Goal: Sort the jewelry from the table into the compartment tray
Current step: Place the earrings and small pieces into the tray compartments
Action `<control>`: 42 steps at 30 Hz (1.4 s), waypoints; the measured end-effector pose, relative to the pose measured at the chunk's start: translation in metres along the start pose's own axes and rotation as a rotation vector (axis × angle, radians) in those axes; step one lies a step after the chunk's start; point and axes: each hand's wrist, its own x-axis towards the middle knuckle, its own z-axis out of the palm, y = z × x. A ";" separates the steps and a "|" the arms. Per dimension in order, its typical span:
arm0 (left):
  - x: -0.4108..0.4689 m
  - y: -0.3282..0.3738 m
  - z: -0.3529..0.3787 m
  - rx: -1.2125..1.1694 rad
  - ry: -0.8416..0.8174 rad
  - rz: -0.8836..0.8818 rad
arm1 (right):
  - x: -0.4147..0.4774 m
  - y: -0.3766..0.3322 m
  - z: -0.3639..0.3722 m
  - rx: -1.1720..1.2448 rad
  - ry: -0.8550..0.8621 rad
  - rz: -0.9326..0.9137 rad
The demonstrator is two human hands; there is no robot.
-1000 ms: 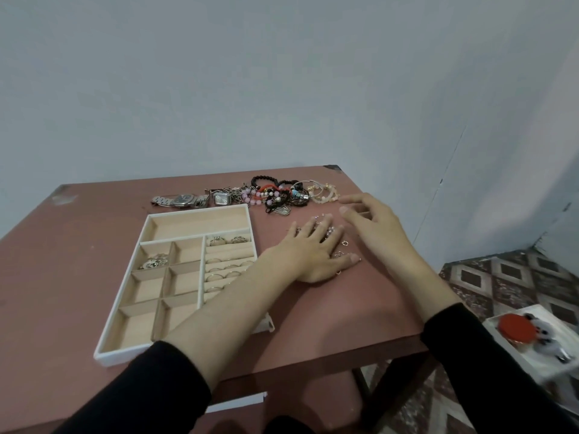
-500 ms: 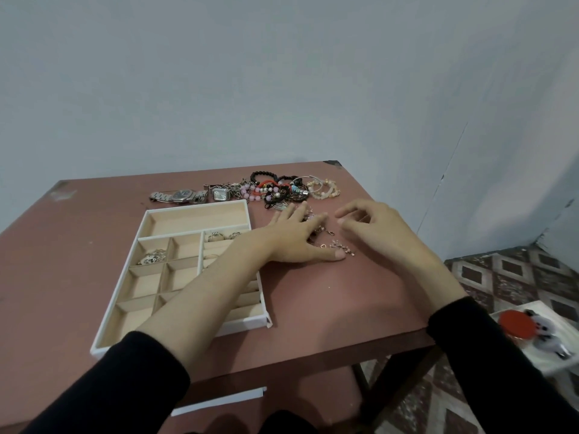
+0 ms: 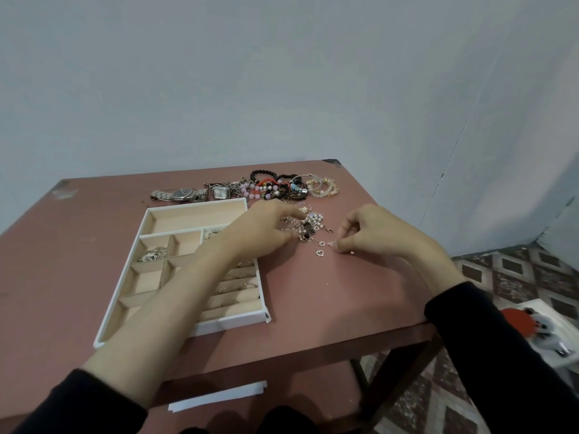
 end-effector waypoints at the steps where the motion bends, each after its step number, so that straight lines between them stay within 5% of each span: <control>1: -0.001 0.000 0.000 -0.003 0.012 -0.009 | 0.000 0.001 0.001 0.031 0.019 -0.011; 8: -0.003 -0.001 -0.005 0.008 0.059 -0.064 | 0.008 0.004 0.015 0.291 0.171 -0.064; 14: 0.001 -0.002 -0.007 0.032 0.081 -0.093 | 0.012 -0.007 0.026 0.757 0.341 -0.124; 30: -0.004 -0.011 -0.010 0.300 -0.062 -0.077 | 0.010 -0.021 0.038 0.779 0.349 -0.125; 42: -0.032 -0.024 -0.035 -0.375 0.330 -0.082 | 0.003 -0.054 0.029 0.654 0.410 -0.264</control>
